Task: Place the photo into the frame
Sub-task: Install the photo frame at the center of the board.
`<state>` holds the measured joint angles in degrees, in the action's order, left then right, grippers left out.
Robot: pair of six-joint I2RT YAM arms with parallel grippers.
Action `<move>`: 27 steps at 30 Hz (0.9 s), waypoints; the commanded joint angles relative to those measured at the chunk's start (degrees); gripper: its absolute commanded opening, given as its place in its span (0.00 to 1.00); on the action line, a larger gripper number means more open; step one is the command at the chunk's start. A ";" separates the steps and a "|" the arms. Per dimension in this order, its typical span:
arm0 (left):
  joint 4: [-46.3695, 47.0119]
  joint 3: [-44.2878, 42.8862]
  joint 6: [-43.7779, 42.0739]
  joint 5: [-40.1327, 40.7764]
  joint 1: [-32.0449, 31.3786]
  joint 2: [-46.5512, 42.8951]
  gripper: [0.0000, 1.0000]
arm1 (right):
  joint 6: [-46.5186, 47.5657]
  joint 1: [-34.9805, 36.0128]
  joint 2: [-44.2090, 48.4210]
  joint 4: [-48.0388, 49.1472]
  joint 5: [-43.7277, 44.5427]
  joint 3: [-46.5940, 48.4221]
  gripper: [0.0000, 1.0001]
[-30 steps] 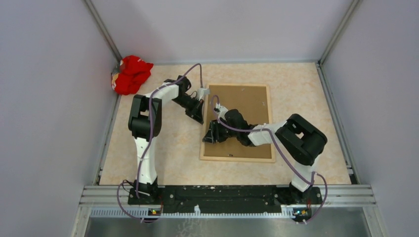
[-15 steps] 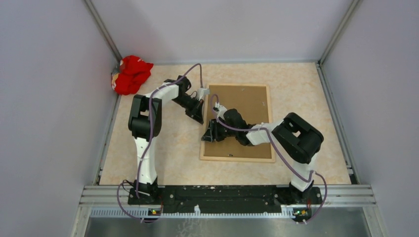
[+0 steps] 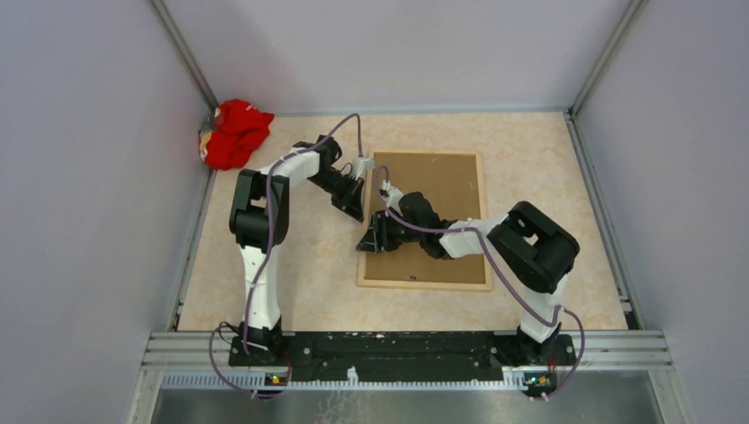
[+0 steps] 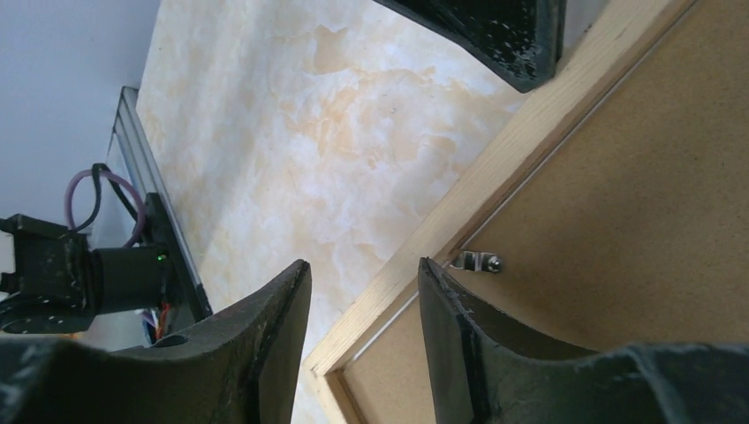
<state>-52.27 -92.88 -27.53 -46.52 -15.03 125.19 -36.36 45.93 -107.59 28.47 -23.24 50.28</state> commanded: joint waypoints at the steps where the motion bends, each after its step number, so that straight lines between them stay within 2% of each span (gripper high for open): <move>1: 1.02 0.95 -1.04 2.01 -0.87 1.64 0.00 | 0.10 -1.02 7.56 1.39 -1.98 -0.44 0.49; 7: 1.12 0.87 -0.93 2.19 -0.88 1.72 0.00 | 0.22 -3.08 8.01 1.44 -0.35 -3.74 0.49; 27: 0.81 0.33 -0.91 2.05 -0.86 2.26 0.00 | -0.82 -1.96 -0.17 3.59 -1.16 -3.04 0.45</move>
<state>-52.27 -92.88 -27.53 -46.50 -15.03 125.19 -36.88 43.51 -106.19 29.17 -24.38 46.85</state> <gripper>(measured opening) 0.006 0.453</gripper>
